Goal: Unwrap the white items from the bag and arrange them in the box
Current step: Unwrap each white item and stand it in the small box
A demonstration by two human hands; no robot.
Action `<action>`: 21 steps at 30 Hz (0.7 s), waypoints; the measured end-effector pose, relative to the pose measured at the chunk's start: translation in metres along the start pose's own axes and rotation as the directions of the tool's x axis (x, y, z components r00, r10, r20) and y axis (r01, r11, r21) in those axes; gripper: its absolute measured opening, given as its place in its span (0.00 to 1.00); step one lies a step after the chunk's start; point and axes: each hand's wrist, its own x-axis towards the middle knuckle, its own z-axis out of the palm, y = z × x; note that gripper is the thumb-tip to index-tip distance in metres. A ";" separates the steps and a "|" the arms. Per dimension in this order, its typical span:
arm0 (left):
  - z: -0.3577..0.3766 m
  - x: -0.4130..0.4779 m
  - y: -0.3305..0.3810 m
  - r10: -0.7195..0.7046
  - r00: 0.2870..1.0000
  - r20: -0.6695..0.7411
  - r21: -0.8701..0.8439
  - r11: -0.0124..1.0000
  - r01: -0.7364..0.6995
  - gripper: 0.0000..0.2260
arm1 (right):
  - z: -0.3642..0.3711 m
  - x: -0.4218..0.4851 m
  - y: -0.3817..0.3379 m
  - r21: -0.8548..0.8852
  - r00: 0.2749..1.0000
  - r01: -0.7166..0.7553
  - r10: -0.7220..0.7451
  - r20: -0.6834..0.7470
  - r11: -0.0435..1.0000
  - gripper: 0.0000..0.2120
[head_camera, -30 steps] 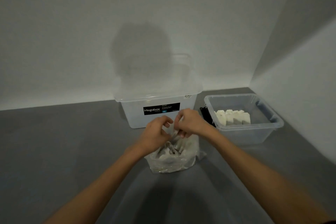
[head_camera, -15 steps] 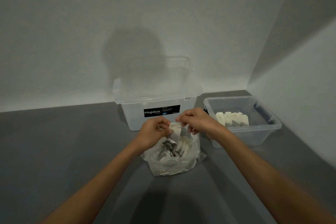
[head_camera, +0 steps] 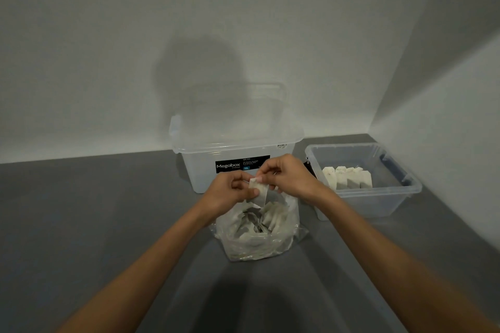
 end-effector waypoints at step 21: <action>-0.029 0.010 0.018 0.167 0.986 -0.025 0.486 0.864 -0.134 0.02 | 0.021 -0.009 0.021 0.079 0.974 -0.226 0.228 -0.015 0.971 0.12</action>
